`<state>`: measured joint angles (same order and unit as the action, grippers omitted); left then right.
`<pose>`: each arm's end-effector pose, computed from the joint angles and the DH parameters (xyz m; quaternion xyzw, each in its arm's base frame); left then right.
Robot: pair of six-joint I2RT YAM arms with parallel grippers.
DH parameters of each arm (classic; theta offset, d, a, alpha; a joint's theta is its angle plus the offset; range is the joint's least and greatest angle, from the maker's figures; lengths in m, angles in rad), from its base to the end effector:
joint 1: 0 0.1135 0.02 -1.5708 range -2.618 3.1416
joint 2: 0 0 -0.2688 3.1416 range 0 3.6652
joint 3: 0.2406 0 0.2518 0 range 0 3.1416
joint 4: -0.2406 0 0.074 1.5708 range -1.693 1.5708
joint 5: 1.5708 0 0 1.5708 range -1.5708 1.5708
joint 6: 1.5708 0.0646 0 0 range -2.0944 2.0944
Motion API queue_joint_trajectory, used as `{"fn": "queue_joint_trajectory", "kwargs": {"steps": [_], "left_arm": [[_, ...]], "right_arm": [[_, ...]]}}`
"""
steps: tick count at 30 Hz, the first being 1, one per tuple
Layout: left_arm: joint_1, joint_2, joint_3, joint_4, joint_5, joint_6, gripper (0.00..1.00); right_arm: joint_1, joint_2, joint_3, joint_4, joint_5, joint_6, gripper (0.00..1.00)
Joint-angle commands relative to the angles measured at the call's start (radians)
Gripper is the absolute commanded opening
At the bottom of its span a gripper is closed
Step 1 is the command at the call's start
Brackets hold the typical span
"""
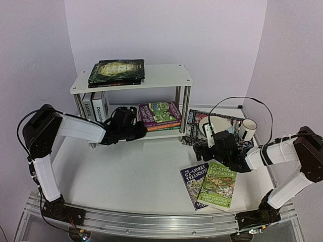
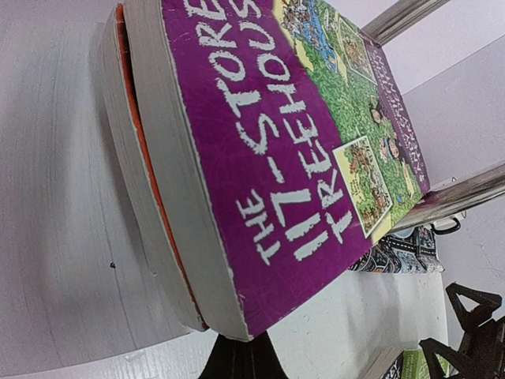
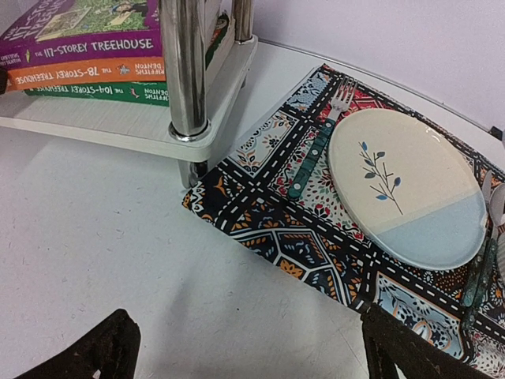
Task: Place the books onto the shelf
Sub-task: Adjust the book pile on the shelf, then move the book to the center of the board.
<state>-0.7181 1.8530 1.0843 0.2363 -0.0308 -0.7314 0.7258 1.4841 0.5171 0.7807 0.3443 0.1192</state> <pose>0.3264 -0.2826 0.1744 -0.0134 0.8680 -0.3189 0.3803 0.2519 0.1944 0.1891 -0.1222 0.7565 0.1376 0.6276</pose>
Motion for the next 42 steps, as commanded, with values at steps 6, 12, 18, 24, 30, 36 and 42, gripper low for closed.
{"fn": "queue_joint_trajectory", "kwargs": {"steps": [6,12,18,24,30,36,42], "left_arm": [[0.016,-0.018,0.050,0.028,-0.045,0.055,0.00],[0.016,-0.085,-0.008,0.028,-0.034,0.040,0.04],[0.000,-0.234,-0.143,0.028,0.025,0.015,0.15],[-0.014,-0.420,-0.306,0.028,0.139,-0.064,0.36],[-0.034,-0.581,-0.404,0.026,0.190,-0.096,0.78],[-0.046,-0.661,-0.474,0.026,0.210,-0.094,1.00],[-0.074,-0.660,-0.499,0.027,0.216,-0.086,0.98]], "right_arm": [[0.006,-0.010,0.026,0.001,0.013,-0.007,0.98],[0.006,-0.023,0.022,0.000,0.015,-0.009,0.98],[0.006,-0.047,0.011,-0.001,0.011,0.003,0.98],[0.006,-0.093,-0.006,-0.008,0.012,0.016,0.98],[0.006,-0.201,-0.014,-0.106,0.052,0.090,0.98],[0.006,-0.289,0.058,-0.471,-0.067,0.219,0.98],[0.004,-0.478,0.036,-0.704,-0.111,0.270,0.98]]}}
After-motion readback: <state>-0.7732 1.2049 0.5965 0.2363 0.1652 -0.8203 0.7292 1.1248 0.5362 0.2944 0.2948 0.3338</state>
